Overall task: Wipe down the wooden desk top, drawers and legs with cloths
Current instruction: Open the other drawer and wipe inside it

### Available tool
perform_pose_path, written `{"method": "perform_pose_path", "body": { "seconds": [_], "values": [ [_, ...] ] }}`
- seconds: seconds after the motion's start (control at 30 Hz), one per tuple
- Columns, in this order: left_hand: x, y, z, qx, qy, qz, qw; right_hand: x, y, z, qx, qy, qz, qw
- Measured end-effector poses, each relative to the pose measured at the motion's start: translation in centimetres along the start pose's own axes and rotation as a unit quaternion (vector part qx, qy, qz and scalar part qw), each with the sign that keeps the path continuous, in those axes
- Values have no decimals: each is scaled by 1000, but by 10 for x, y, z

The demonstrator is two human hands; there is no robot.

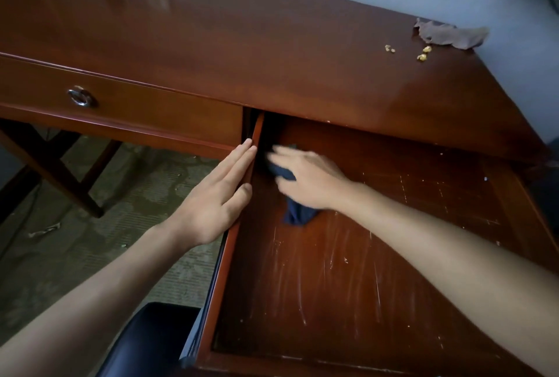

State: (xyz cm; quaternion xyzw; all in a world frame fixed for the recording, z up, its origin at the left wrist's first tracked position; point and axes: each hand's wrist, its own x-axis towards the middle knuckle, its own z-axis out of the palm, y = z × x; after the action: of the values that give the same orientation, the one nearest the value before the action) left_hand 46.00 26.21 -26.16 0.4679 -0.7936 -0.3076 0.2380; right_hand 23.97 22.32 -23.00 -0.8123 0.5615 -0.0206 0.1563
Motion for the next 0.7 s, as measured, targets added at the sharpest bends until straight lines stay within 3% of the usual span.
{"method": "perform_pose_path", "body": {
  "seconds": [0.07,0.13,0.27,0.33,0.4,0.57,0.7],
  "values": [
    [-6,4,2,32,30,-6,999,-40,-5,0,19,-56,-64,996],
    [-19,5,5,55,54,-38,996,-58,-10,3,-13,-60,-90,994],
    [-38,5,11,-64,13,-137,988,-6,8,-1,-64,63,43,995],
    [-41,7,12,-123,11,-166,978,28,15,-4,-38,80,106,990],
    [-43,11,12,-155,18,-182,971,46,11,-2,-19,79,113,990],
    [-48,16,11,-175,34,-175,968,-4,-13,7,-78,13,4,997],
    [-47,15,9,-97,50,-88,990,-86,-33,17,12,-69,-109,992]
  ]
}}
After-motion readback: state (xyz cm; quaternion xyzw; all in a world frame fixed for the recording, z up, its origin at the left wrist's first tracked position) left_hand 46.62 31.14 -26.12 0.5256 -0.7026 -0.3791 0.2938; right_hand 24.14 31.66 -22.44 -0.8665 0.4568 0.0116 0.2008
